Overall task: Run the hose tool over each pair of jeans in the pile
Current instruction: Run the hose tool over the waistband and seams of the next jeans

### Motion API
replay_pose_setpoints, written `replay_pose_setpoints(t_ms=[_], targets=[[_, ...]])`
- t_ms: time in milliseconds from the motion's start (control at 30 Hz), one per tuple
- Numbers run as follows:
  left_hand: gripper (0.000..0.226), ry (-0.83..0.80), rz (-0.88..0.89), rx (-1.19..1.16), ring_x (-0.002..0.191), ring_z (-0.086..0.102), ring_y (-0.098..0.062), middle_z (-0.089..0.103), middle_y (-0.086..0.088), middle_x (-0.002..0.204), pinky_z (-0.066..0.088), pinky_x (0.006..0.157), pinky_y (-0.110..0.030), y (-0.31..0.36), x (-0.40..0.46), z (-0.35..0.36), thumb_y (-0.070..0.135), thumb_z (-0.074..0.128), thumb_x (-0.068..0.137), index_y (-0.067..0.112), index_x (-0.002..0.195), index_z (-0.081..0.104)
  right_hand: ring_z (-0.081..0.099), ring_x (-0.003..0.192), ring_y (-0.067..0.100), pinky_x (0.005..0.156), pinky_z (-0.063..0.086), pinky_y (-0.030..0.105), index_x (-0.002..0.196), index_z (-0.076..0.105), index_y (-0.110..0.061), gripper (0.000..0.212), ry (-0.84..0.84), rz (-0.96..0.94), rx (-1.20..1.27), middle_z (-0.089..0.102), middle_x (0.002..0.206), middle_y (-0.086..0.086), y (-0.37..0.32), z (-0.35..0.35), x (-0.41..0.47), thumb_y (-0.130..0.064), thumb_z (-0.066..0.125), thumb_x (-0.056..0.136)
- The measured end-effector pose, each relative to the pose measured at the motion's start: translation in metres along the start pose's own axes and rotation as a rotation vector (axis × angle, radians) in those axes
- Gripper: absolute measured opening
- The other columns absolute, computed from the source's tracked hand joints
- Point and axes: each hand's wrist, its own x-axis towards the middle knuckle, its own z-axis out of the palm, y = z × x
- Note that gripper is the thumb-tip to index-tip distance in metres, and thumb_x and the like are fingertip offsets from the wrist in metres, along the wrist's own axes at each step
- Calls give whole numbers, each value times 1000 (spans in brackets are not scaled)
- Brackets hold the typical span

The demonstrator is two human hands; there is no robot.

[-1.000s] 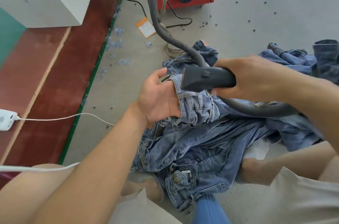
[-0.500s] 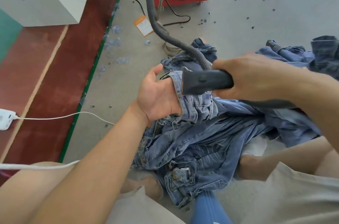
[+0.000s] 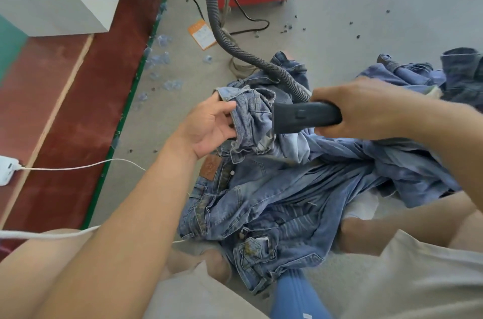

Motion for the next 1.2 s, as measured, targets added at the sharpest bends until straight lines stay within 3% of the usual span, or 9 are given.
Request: replay_pose_setpoints(t_ms=[67, 367, 500, 600, 700, 833, 967, 1067, 1200], targets=[[40, -6, -2, -22, 109, 65, -34, 62, -20, 130, 55, 93, -65, 0, 0, 1, 4, 40, 107, 5, 146, 45, 54, 64, 6, 59, 47, 36, 96, 53, -39, 20, -30, 9, -49, 60, 70, -12, -2, 9, 3, -50, 66, 86], [44, 104, 3, -149, 120, 60, -39, 55, -28, 140, 58, 92, -59, -6, 2, 1, 6, 39, 108, -6, 150, 38, 46, 55, 20, 46, 28, 31, 99, 37, -36, 28, 56, -168, -170, 43, 65, -9, -33, 48, 16, -48, 60, 88], [36, 138, -7, -274, 108, 71, -35, 67, -25, 122, 61, 80, -55, -5, 3, -2, 7, 37, 108, -7, 137, 52, 42, 53, 15, 44, 21, 27, 103, 39, -40, 26, 38, -283, -223, 41, 65, -13, -23, 46, 14, -53, 52, 85], [30, 134, 3, -369, 103, 73, -34, 72, -24, 113, 61, 81, -55, -3, 4, 0, 7, 38, 107, -6, 122, 59, 56, 58, 24, 47, 35, 32, 107, 35, -32, 29, 57, -259, -307, 49, 71, -8, -24, 63, 17, -28, 59, 91], [32, 152, 14, -445, 116, 66, -39, 69, -26, 118, 59, 87, -55, 1, 6, 6, 6, 37, 107, -9, 128, 55, 59, 65, 27, 60, 48, 38, 125, 40, -19, 38, 32, -280, -458, 56, 80, -1, -38, 94, 16, -6, 56, 92], [40, 180, 21, -544, 135, 51, -43, 57, -31, 139, 46, 98, -61, 8, 6, 6, 3, 35, 108, -13, 143, 43, 54, 62, 26, 64, 52, 41, 132, 42, -18, 44, 3, -339, -416, 48, 76, -4, -44, 109, 13, -6, 56, 92], [40, 212, 50, -625, 116, 59, -46, 63, -32, 120, 41, 97, -65, 13, 5, 1, 1, 34, 108, -15, 144, 41, 60, 63, 28, 53, 50, 40, 119, 41, -27, 37, 60, -196, -312, 57, 77, -2, -27, 94, 12, -17, 61, 89], [40, 238, 56, -669, 112, 60, -47, 62, -31, 122, 41, 98, -64, 11, 5, 2, 1, 33, 109, -15, 145, 40, 53, 61, 25, 52, 43, 37, 118, 43, -26, 28, 139, -113, -287, 57, 80, -4, -22, 87, 13, -23, 58, 94], [40, 274, 55, -690, 132, 52, -45, 54, -31, 141, 44, 98, -60, 10, 7, 7, 2, 33, 109, -14, 145, 41, 62, 74, 26, 65, 49, 41, 127, 47, -21, 33, 190, -200, -251, 58, 86, -2, -45, 90, 14, -22, 58, 96]])
